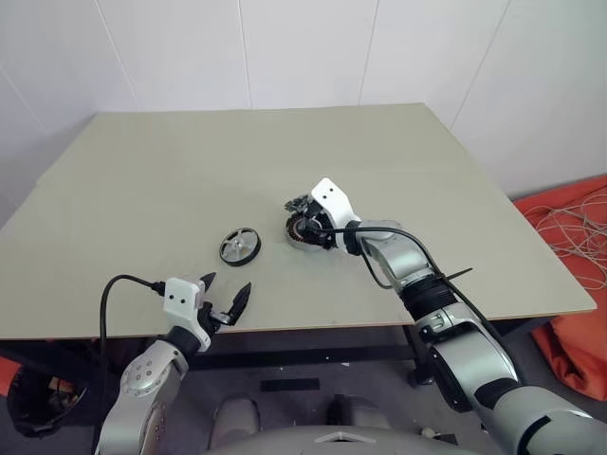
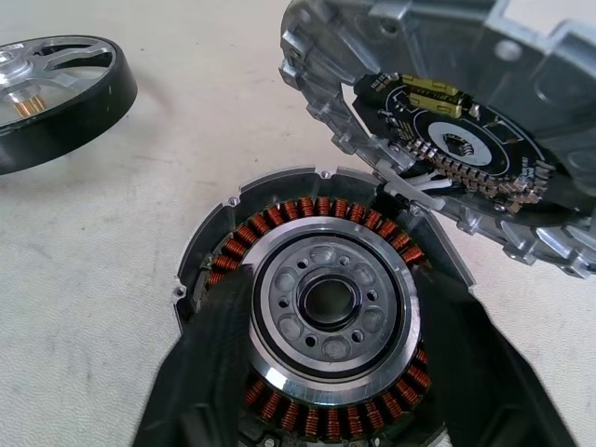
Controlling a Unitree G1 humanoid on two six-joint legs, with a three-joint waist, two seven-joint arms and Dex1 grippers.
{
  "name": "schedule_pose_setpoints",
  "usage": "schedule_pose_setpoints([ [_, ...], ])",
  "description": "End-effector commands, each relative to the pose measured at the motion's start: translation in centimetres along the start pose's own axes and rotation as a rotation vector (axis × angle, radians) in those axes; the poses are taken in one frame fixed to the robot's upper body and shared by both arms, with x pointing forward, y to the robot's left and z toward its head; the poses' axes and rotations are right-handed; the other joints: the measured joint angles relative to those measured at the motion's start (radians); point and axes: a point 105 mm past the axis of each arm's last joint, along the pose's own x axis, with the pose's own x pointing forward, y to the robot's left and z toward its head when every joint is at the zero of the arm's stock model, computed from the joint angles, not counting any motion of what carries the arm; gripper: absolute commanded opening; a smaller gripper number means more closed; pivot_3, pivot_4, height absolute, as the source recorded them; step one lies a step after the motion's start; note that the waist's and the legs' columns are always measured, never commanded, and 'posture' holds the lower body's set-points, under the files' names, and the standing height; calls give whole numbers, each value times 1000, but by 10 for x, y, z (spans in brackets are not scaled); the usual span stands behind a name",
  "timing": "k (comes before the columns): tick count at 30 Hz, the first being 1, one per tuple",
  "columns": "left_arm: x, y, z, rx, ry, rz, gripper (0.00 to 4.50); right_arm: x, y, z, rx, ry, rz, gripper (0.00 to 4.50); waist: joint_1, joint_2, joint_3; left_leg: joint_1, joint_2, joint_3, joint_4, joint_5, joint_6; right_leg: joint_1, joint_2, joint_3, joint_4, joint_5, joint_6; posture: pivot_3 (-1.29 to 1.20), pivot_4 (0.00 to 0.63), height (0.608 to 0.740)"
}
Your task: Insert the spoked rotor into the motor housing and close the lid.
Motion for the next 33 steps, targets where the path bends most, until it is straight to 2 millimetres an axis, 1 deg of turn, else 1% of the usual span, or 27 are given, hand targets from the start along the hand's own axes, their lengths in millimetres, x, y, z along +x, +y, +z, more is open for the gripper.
schedule_pose_setpoints([
  [1,0,-2,13,23,-44,-12,4500,-5,-5,22,-8,-74,-5,3957,0,0,0,0,0,0,0,0,0,0,0,0,0,0,0,0,0,740],
  [2,0,-2,13,23,-43,-12,4500,-5,-5,23,-1,-79,-1,3957,0,0,0,0,0,0,0,0,0,0,0,0,0,0,0,0,0,740],
  [3,0,-2,13,23,-43,-12,4500,-6,-4,24,8,-86,4,3850,0,0,0,0,0,0,0,0,0,0,0,0,0,0,0,0,0,740],
  [5,0,-2,12,21,-41,-12,4500,-8,-3,26,18,-93,15,3348,0,0,0,0,0,0,0,0,0,0,0,0,0,0,0,0,0,740],
  [6,0,-2,12,21,-40,-12,4500,-8,-3,26,21,-95,18,3050,0,0,0,0,0,0,0,0,0,0,0,0,0,0,0,0,0,740],
  [8,0,-2,11,20,-39,-13,4500,-9,-1,28,23,-100,27,2285,0,0,0,0,0,0,0,0,0,0,0,0,0,0,0,0,0,740],
  [10,0,-3,11,19,-39,-13,4500,-10,2,30,33,-111,42,1681,0,0,0,0,0,0,0,0,0,0,0,0,0,0,0,0,0,740],
  [14,0,-3,11,19,-37,-13,4500,-11,4,32,33,-126,51,210,0,0,0,0,0,0,0,0,0,0,0,0,0,0,0,0,0,740],
  [15,0,-3,10,19,-37,-12,4500,-11,4,31,35,-125,49,46,0,0,0,0,0,0,0,0,0,0,0,0,0,0,0,0,0,740],
  [23,0,-2,10,21,-33,-12,4500,-8,-2,20,31,-54,-5,46,0,0,0,0,0,0,0,0,0,0,0,0,0,0,0,0,0,740],
  [33,-1,-1,10,25,-31,-13,4500,-6,-4,17,33,-38,-16,46,0,0,0,0,0,0,0,0,0,0,0,0,0,0,0,0,0,740],
])
